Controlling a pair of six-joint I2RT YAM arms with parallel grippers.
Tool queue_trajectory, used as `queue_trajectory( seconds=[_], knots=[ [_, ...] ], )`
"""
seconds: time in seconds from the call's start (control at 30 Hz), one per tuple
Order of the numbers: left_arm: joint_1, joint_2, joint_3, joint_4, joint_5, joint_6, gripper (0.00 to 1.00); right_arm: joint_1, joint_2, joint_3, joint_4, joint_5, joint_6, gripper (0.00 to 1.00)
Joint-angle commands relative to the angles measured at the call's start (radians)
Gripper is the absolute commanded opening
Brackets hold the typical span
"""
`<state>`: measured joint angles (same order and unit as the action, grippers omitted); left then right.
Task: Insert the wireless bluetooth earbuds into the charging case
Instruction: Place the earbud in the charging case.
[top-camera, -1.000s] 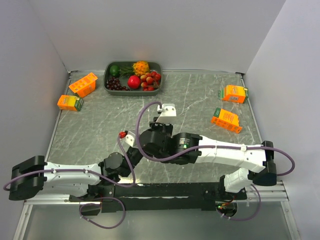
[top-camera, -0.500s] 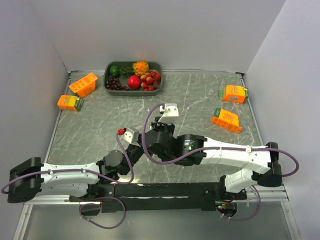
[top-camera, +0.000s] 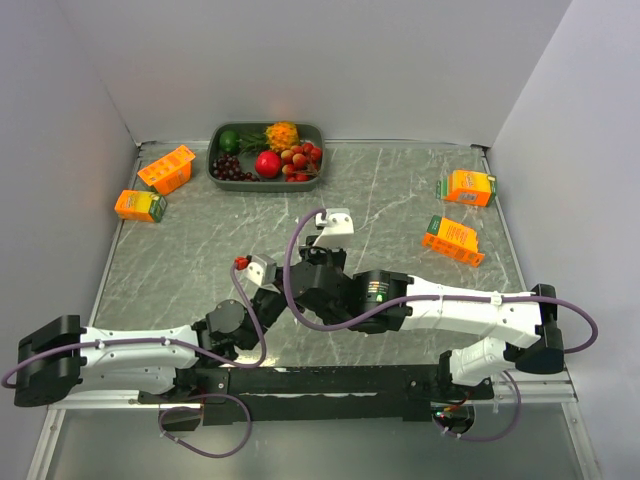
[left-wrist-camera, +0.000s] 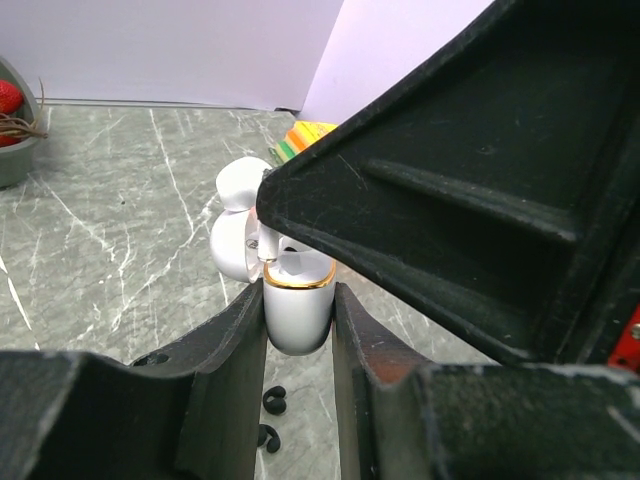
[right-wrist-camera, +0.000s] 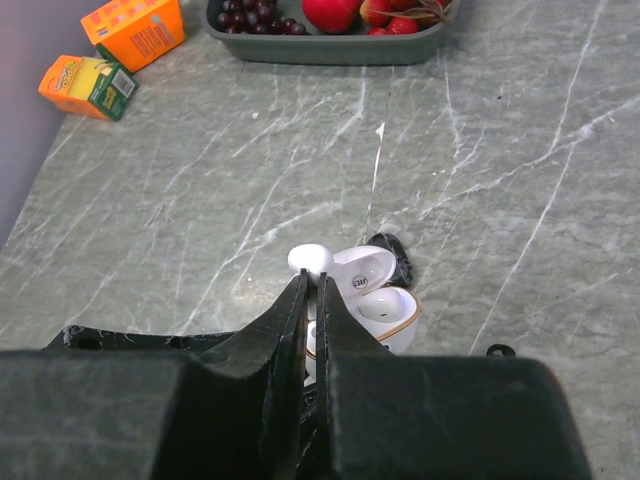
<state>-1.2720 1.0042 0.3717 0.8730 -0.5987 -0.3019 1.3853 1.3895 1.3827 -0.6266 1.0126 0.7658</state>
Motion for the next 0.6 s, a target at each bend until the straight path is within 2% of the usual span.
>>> queue_trajectory(
  seconds=[0.0, 0.57],
  knots=[
    [0.008, -0.033, 0.010, 0.054, 0.002, -0.014, 0.01, 0.014, -0.043, -0.001, 0.011, -0.002, -0.003, 0.00],
    [0.019, -0.058, -0.004, 0.047, -0.010, -0.026, 0.01, 0.027, -0.060, -0.011, -0.025, 0.017, 0.032, 0.00]
  ],
)
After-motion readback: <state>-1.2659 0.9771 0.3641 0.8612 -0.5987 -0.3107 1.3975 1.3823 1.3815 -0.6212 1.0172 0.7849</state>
